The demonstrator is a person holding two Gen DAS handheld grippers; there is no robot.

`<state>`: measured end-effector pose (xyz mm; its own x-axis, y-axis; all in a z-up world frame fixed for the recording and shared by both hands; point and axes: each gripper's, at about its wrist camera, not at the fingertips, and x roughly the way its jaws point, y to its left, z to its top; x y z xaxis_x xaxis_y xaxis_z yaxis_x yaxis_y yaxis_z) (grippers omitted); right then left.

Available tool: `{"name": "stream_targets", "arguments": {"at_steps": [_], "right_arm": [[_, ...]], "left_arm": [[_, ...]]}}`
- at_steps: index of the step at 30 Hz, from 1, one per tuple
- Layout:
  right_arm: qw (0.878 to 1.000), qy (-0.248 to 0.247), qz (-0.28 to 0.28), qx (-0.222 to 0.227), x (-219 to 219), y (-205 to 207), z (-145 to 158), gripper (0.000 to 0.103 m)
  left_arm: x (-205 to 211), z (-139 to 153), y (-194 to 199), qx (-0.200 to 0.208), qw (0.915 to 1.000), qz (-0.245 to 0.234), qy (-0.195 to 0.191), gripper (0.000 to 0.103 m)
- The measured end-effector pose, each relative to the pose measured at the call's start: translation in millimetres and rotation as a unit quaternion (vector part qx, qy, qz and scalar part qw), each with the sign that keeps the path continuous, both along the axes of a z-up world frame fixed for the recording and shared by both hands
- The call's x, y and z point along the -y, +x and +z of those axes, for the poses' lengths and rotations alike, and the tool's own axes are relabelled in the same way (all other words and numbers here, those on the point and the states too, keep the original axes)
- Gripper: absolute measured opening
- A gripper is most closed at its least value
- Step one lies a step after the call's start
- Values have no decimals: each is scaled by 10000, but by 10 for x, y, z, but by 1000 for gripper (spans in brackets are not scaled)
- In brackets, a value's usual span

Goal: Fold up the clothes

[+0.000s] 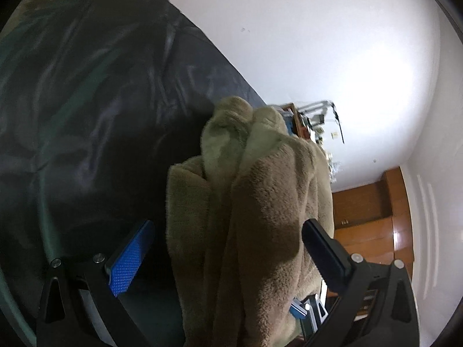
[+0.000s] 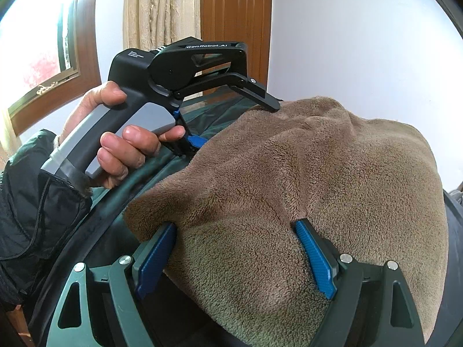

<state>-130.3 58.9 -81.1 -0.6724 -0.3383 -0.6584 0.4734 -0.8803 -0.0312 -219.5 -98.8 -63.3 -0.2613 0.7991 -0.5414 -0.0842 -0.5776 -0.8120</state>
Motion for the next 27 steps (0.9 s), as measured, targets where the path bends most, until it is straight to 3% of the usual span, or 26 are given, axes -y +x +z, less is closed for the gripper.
{"name": "stream_targets", "arguments": {"at_steps": [4, 10, 22, 25, 27], "right_arm": [[10000, 5, -5, -9, 195, 323, -28, 86], [10000, 4, -3, -12, 182, 324, -32, 86], [9997, -225, 48, -33, 98, 322, -18, 87], [9989, -431, 134, -114, 10, 347, 17, 86], [9981, -568, 232, -104, -62, 375, 65, 86]], "left_arm": [[-215, 3, -54, -52, 9994, -344, -39, 102], [-525, 10, -72, -61, 9968, -780, -171, 102], [-308, -5, -16, -147, 9980, -584, -208, 102], [-270, -25, -5, -83, 9983, -454, -365, 82], [-205, -76, -27, 53, 9990, -398, -219, 70]]}}
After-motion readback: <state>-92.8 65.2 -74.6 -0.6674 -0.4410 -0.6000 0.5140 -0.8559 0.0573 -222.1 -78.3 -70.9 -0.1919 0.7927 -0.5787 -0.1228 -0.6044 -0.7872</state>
